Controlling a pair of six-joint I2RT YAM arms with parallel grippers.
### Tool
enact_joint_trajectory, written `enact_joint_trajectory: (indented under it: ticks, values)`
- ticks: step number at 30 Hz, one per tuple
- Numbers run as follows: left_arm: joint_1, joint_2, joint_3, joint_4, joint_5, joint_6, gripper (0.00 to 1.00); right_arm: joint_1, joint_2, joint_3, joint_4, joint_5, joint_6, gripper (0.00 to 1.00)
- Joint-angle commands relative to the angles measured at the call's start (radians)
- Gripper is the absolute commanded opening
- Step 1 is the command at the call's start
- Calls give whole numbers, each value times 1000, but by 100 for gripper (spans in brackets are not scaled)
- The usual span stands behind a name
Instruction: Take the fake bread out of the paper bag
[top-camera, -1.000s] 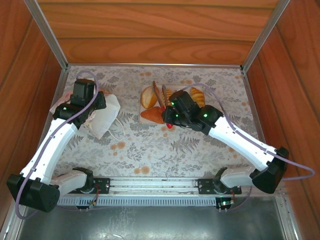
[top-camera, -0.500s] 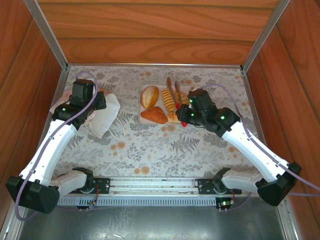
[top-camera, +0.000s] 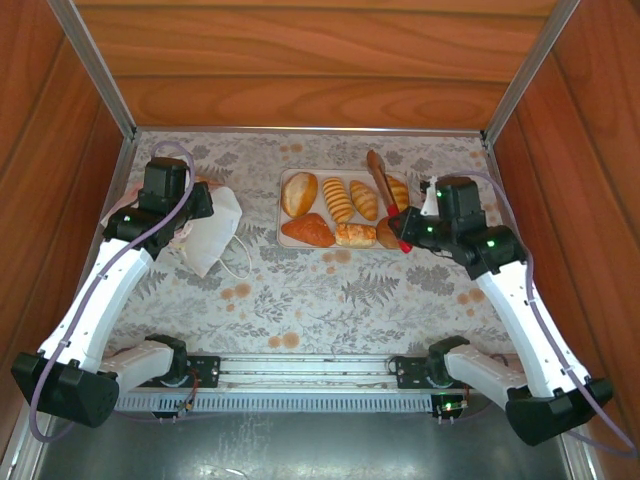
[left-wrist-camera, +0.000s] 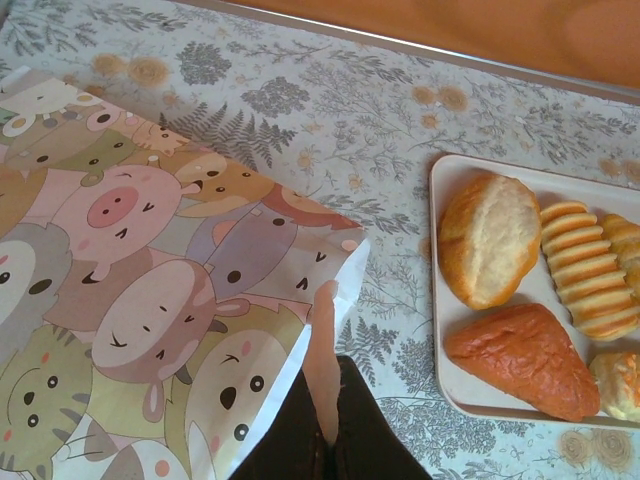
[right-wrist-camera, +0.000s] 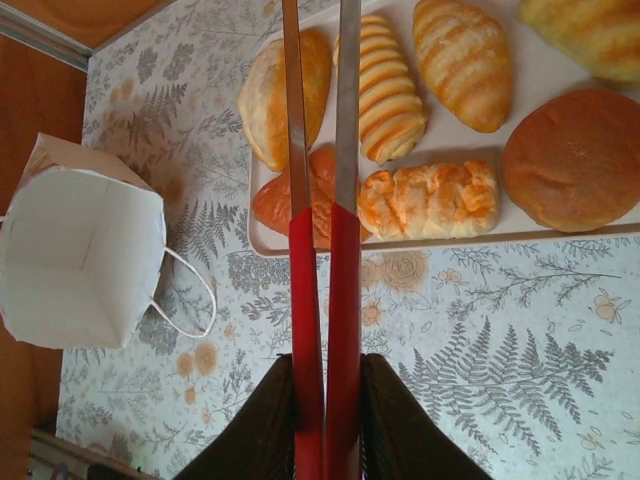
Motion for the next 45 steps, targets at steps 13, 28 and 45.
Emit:
enact_joint_trajectory:
  ticks: [13,28,45]
  values:
    - [5,-14,23,3,9,-8,0,-275,-9,77,-243,128,-243,27]
    - [5,-51,-4,4,-13,2,0,-292,-47,32,-76,253,-440,27]
    - [4,-75,-30,7,-16,6,0,-320,24,-192,215,364,-547,28]
